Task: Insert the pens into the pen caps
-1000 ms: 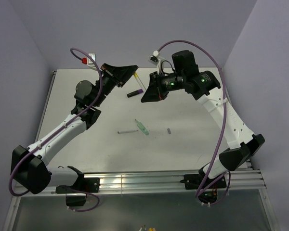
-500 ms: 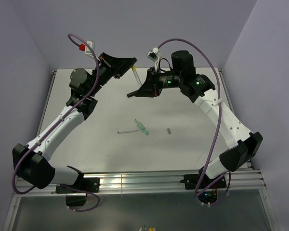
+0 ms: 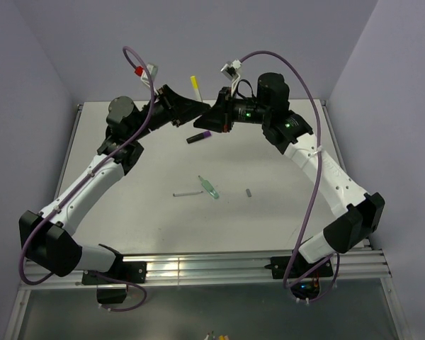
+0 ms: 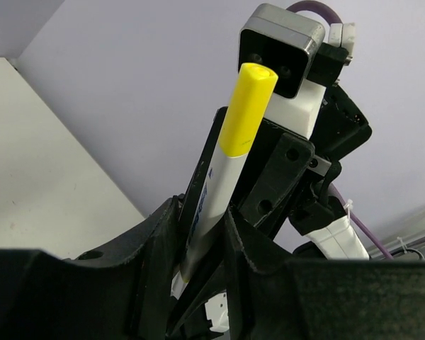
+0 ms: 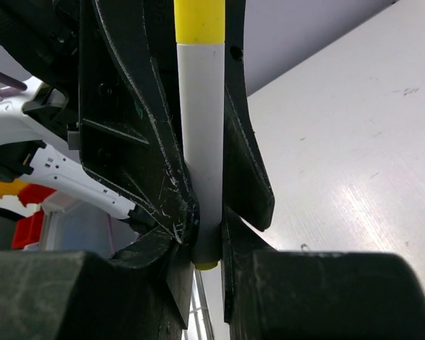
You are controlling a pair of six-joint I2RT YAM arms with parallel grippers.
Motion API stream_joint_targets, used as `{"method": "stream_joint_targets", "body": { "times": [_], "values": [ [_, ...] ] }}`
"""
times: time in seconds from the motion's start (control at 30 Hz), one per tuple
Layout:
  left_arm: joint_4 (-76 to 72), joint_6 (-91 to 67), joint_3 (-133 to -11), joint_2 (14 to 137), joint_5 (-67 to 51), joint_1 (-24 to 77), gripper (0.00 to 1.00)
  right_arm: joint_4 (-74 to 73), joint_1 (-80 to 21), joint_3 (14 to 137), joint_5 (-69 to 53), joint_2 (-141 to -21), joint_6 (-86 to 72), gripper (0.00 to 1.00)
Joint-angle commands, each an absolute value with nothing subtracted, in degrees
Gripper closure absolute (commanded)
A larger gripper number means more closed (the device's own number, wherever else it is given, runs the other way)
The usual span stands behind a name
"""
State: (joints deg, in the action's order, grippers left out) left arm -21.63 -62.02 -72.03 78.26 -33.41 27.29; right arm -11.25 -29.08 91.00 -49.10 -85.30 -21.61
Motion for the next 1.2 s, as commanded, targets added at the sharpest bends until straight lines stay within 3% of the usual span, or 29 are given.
{"method": "stream_joint_targets", "body": {
  "times": [0.0,0.4,0.53,0.6,0.67,0.7,0.77,0.8,0.83,0.87,1.03,1.17],
  "values": [
    [-21.80,-61.26,-74.00,78.22,-35.16,26.72,0.65,-3.17,-28.65,90.18,-50.89,-82.00,-24.61,1.00],
    [-20.48,-59.86,-76.20,78.66,-34.37,25.14,0.63,-0.53,-28.30,85.08,-50.97,-81.04,-27.77,1.00],
    [-20.13,-58.98,-76.64,79.19,-34.63,25.05,0.81,-0.18,-28.12,84.64,-51.59,-81.04,-28.30,1.00],
    [-19.95,-58.19,-76.55,79.28,-34.80,25.14,0.99,-0.18,-28.04,84.46,-51.68,-81.04,-28.48,1.00],
    [-19.43,-57.48,-76.90,79.45,-35.15,25.14,1.00,-0.18,-28.04,84.38,-52.20,-81.21,-28.57,1.00],
    [-18.99,-55.31,-77.25,79.71,-35.24,25.05,1.00,-0.18,-28.04,84.38,-52.12,-81.21,-28.56,0.89],
    [-13.30,-49.78,-80.22,80.76,-36.03,25.05,1.00,-0.79,-27.51,83.68,-52.12,-81.21,-28.04,0.55],
    [-9.97,-45.66,-81.90,81.29,-35.77,25.05,1.00,-1.49,-26.90,83.41,-52.38,-81.12,-27.69,0.28],
    [-1.75,-37.09,-83.57,82.69,-34.64,25.14,1.00,-4.19,-25.07,83.23,-52.38,-81.04,-25.95,0.17],
    [1.64,-32.83,-85.93,83.40,-33.50,25.14,1.00,-5.87,-24.00,82.71,-52.38,-80.77,-24.88,0.11],
    [15.18,-3.99,-87.89,86.56,-23.40,26.19,1.00,-14.56,-15.05,78.84,-51.42,-76.65,-16.64,0.10],
    [27.05,12.28,-95.16,96.82,-15.30,30.40,1.00,-21.70,-7.84,77.79,-48.52,-74.45,-9.24,0.09]
  ]
}}
